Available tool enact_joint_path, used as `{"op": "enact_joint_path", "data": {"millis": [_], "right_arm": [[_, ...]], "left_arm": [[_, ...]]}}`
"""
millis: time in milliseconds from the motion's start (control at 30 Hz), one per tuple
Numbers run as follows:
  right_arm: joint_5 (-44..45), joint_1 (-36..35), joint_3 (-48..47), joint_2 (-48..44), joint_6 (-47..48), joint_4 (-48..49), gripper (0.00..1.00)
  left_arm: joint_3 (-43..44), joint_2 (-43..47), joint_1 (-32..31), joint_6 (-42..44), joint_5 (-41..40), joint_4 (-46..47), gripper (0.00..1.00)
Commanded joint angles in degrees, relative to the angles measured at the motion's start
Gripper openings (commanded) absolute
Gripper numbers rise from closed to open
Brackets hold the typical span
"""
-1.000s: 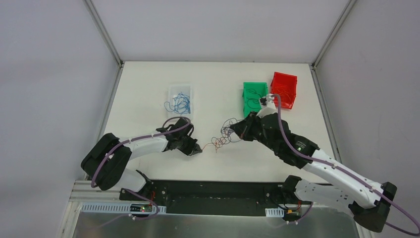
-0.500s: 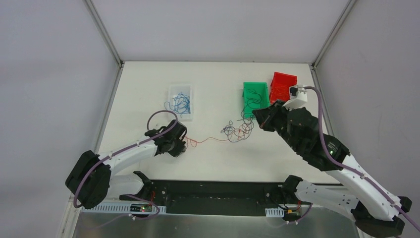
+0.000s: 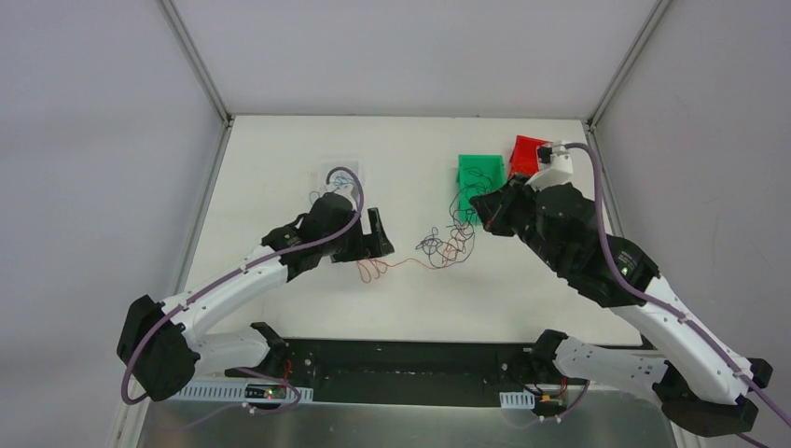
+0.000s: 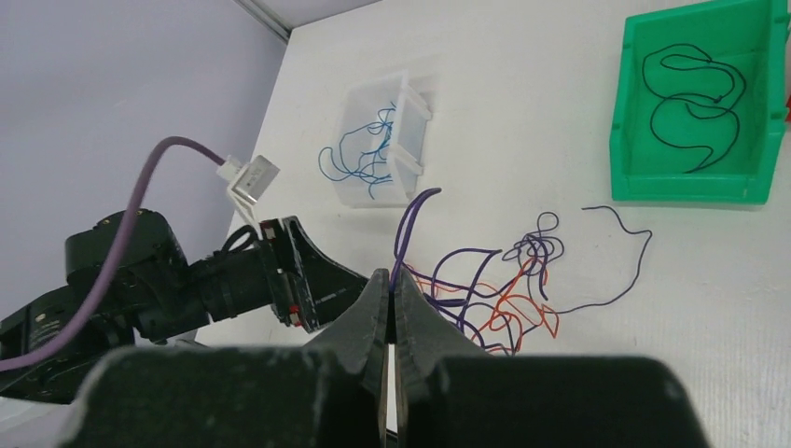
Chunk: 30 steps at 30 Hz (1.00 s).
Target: Untangle the cables
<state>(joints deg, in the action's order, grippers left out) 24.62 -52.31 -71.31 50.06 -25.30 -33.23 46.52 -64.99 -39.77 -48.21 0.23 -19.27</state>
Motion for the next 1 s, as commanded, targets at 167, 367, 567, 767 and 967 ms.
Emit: {"op": "enact_joint_path", "data": {"millis": [167, 367, 567, 767, 967], "right_arm": [[-0.8, 0.5, -13.5, 5.5, 0.7, -1.5, 0.0], [-3.1, 0.8, -20.4, 9.0, -0.6, -1.4, 0.0], [-6.4, 1.0, -24.7, 11.5, -2.0, -0.5, 0.0], [-9.6, 1.1, -25.8, 12.6, -4.1, 1.9, 0.0], [-10.0, 1.3, -26.1, 13.0, -5.0, 2.4, 0.0]], "left_arm": [[-4.9, 1.7, -1.4, 31.8, 19.1, 27.0, 0.99], [-14.2, 2.2, -2.5, 38.3, 16.4, 48.2, 0.99], [-15.2, -0.7, -4.0, 44.8, 14.3, 56.8, 0.97], [-11.8, -7.9, -4.4, 45.4, 19.0, 62.7, 0.85], [-7.9, -15.4, -6.2, 44.4, 19.1, 65.6, 0.82]]}}
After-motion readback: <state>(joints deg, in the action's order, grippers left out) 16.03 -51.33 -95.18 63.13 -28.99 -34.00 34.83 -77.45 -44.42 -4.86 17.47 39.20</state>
